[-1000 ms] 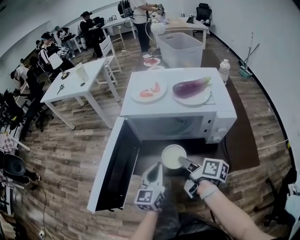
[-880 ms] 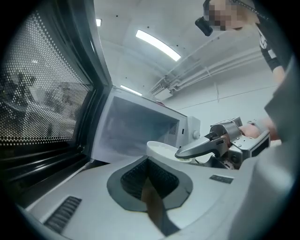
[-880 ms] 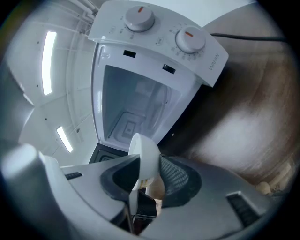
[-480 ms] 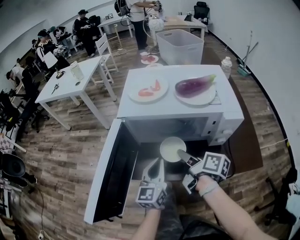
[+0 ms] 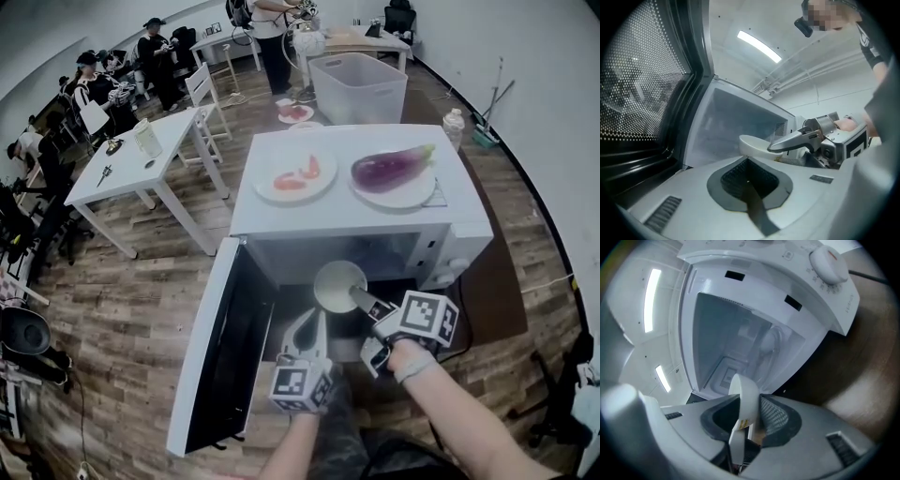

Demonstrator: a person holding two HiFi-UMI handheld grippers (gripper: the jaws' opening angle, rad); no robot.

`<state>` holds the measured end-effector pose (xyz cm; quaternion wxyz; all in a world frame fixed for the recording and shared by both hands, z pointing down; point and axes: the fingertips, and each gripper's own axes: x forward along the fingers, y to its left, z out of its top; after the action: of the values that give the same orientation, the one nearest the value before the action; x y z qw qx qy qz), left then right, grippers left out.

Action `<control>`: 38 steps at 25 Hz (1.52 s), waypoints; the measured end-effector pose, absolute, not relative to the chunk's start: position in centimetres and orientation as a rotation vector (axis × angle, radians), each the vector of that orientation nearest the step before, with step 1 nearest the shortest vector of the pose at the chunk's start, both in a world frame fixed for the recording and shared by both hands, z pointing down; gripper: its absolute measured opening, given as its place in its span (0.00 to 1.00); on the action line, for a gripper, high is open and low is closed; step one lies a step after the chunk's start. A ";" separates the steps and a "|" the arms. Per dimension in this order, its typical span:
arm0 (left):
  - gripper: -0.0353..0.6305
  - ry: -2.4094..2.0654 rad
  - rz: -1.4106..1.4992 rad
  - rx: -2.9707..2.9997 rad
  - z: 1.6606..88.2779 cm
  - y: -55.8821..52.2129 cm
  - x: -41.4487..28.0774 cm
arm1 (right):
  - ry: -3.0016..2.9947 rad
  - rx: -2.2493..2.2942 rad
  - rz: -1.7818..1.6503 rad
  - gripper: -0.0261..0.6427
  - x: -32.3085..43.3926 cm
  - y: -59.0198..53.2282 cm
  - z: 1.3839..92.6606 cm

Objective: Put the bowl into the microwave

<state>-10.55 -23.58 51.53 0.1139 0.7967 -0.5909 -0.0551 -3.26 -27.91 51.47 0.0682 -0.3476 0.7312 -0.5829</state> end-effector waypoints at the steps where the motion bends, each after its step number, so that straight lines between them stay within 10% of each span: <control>1: 0.04 -1.730 -0.161 2.338 51.4 -23.7 -10.6 | 2.203 -1.053 -1.754 0.22 -3.3 -28.1 51.5; 38: 0.04 -1.706 -0.131 2.264 51.4 -29.2 -11.9 | 2.173 -1.208 -1.720 0.23 -5.0 -33.8 51.8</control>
<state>-11.85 -29.19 51.36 0.1511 0.7887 -0.5942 -0.0456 -4.95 -33.77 51.83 0.0593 -0.3988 0.7175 -0.5680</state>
